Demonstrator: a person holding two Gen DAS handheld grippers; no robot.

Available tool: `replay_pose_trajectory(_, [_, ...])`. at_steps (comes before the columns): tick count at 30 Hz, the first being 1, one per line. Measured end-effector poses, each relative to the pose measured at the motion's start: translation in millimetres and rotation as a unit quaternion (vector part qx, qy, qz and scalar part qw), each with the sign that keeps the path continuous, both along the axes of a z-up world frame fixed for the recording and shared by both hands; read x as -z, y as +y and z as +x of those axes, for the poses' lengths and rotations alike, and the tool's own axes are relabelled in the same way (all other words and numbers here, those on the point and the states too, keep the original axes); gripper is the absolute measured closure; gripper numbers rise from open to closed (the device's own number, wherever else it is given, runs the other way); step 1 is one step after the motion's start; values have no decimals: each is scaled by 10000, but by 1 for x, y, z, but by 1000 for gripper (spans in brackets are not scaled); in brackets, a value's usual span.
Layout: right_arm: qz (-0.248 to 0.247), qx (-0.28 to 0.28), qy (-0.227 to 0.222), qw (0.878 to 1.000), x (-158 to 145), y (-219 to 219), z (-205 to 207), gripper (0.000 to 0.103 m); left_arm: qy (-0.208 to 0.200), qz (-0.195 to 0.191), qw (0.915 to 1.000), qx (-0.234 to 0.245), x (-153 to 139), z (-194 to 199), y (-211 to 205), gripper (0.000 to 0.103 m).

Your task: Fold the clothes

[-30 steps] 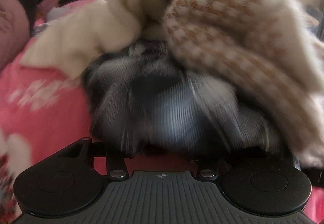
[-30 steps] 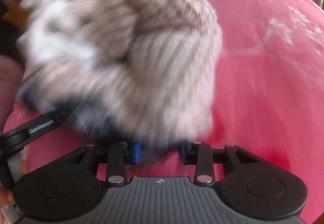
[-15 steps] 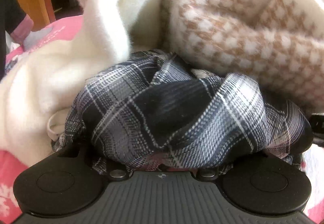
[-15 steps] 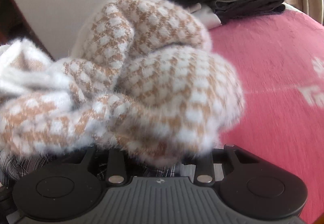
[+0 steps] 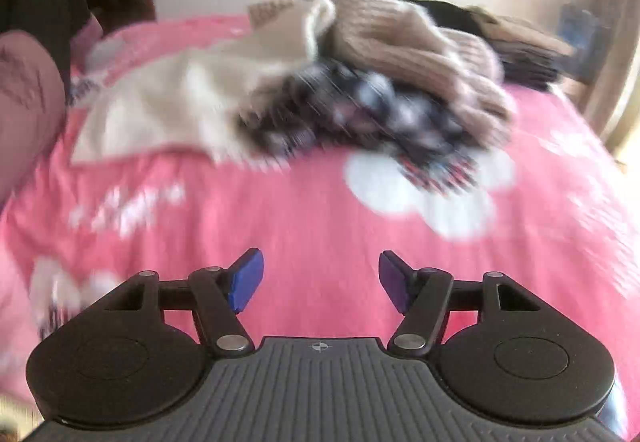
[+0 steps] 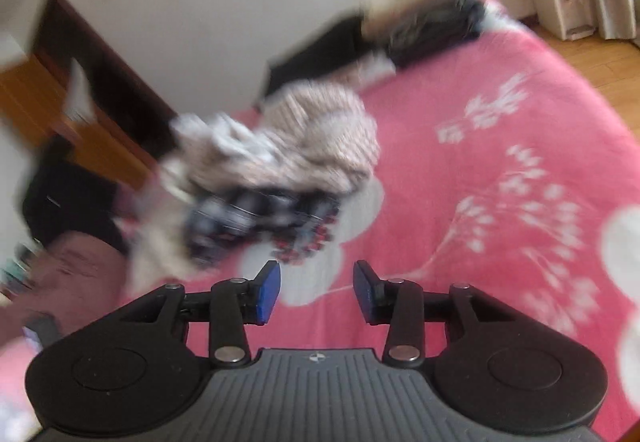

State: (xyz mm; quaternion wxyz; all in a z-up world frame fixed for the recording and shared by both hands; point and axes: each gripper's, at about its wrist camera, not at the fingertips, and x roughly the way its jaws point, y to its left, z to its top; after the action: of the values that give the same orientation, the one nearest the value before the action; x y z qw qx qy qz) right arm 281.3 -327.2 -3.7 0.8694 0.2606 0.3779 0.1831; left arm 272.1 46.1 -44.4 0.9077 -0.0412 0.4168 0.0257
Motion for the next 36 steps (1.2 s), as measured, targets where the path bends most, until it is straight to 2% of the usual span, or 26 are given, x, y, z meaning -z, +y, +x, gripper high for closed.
replay_pose_trajectory(3, [150, -51, -99, 9998, -23, -6, -64, 57, 292, -188, 9990, 279, 0, -46, -9, 39])
replay_pose_trajectory(5, [-72, -248, 18, 9997, -29, 4, -106, 57, 458, -353, 9971, 493, 2, -79, -18, 39])
replay_pose_trajectory(7, [-330, -312, 339, 9984, -20, 17, -143, 57, 551, -446, 9929, 956, 5, -109, -31, 39])
replay_pose_trajectory(9, [-356, -224, 882, 9952, 1, 24, -171, 57, 624, -379, 9850, 1566, 9, -138, -50, 39])
replay_pose_trajectory(10, [-367, -107, 1175, 9923, 15, 27, -183, 57, 677, -288, 9786, 1920, 13, -151, -61, 39])
replay_pose_trajectory(13, [-257, 442, 1881, 9808, 54, 26, -207, 57, 747, 180, 9484, 3077, 31, -188, -92, 39])
replay_pose_trajectory(16, [4, 786, 2123, 9740, 76, 24, -212, 59, 730, 713, 9232, 3705, 53, -214, -115, 39])
replay_pose_trajectory(18, [179, 1004, 2260, 9688, 90, 23, -214, 60, 753, 929, 9120, 3925, 69, -222, -124, 39])
replay_pose_trajectory(19, [214, 998, 2294, 9680, 94, 25, -212, 60, 703, 1080, 9104, 3931, 74, -225, -126, 39])
replay_pose_trajectory(20, [222, 933, 2311, 9682, 96, 28, -208, 66, 649, 1234, 9089, 3931, 79, -227, -129, 43])
replay_pose_trajectory(21, [230, 869, 2327, 9684, 98, 31, -204, 70, 573, 1350, 9092, 3898, 82, -227, -129, 50])
replay_pose_trajectory(22, [258, 826, 2333, 9685, 99, 33, -199, 81, 513, 1382, 9121, 3827, 82, -225, -128, 55])
replay_pose_trajectory(23, [295, 795, 2335, 9687, 99, 35, -194, 88, 477, 1268, 9185, 3715, 80, -220, -123, 61])
replay_pose_trajectory(26, [552, 675, 2172, 9722, 94, 41, -182, 91, 362, 938, 9372, 3338, 73, -202, -105, 72])
replay_pose_trajectory(29, [858, 570, 2073, 9728, 90, 48, -164, 91, 222, 710, 9554, 2859, 63, -179, -84, 73])
replay_pose_trajectory(30, [994, 535, 2051, 9722, 90, 51, -156, 91, 190, 629, 9611, 2681, 60, -170, -76, 76])
replay_pose_trajectory(33, [1220, 398, 1963, 9721, 92, 60, -130, 91, 282, 405, 9790, 1980, 59, -136, -48, 80])
replay_pose_trajectory(36, [1257, 273, 1878, 9737, 99, 76, -101, 92, 483, -31, 9896, 1352, 62, -110, -17, 80])
